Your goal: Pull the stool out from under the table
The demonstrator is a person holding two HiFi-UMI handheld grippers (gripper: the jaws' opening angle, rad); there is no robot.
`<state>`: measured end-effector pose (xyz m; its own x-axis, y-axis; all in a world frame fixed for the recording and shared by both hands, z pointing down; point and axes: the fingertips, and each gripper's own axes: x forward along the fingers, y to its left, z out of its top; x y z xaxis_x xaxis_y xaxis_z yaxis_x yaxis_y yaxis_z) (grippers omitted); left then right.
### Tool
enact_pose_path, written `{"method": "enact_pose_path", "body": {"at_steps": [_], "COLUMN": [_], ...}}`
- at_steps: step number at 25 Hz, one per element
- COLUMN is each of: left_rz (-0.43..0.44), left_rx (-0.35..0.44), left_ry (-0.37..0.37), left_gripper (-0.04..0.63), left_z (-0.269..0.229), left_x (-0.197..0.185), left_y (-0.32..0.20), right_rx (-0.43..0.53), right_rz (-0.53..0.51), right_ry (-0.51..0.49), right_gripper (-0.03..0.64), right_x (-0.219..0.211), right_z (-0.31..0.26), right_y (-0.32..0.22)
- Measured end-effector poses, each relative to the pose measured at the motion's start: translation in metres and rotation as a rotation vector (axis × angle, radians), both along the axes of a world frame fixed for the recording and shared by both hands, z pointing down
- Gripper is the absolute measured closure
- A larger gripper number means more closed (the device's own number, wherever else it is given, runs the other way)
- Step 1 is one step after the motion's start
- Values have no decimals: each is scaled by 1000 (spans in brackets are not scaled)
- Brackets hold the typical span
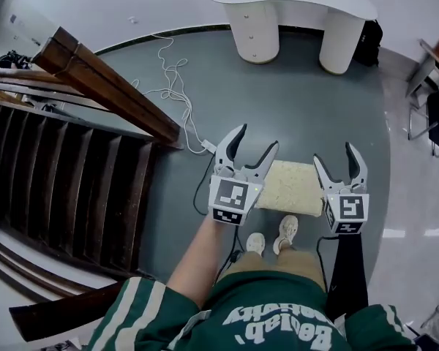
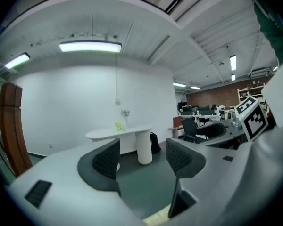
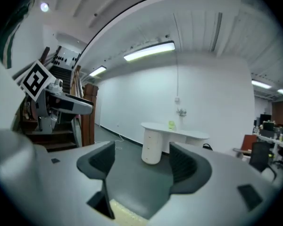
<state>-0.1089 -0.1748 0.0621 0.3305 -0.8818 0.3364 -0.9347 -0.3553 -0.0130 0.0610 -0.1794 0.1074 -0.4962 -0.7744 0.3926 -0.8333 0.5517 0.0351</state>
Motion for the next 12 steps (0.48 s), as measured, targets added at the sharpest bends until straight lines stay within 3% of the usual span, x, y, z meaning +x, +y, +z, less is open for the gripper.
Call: {"method": "enact_pose_path", "body": {"at_steps": [4, 7, 8, 9, 12], "left_rz": [-38, -80, -106, -131, -151], "left_rx": [78, 110, 128, 145, 169], "left_ry": [22, -4, -29, -51, -53], "left_gripper": [347, 423, 538, 592, 592], "left_z": [-51, -69, -74, -77, -83], "left_x": [7, 16, 16, 16, 24], "left_y": [-19, -27, -31, -34, -42], "right_rx": [67, 137, 162, 183, 215], "right_rz": [-10, -32, -41, -51, -65], "right_ry": [-62, -70, -69, -71, -81], "right_gripper": [292, 381, 459, 614, 614], "right_x": [6, 12, 15, 18, 29], "right_z": [-47, -78, -87, -95, -109], "right_y": [-33, -46, -49, -50, -54]}}
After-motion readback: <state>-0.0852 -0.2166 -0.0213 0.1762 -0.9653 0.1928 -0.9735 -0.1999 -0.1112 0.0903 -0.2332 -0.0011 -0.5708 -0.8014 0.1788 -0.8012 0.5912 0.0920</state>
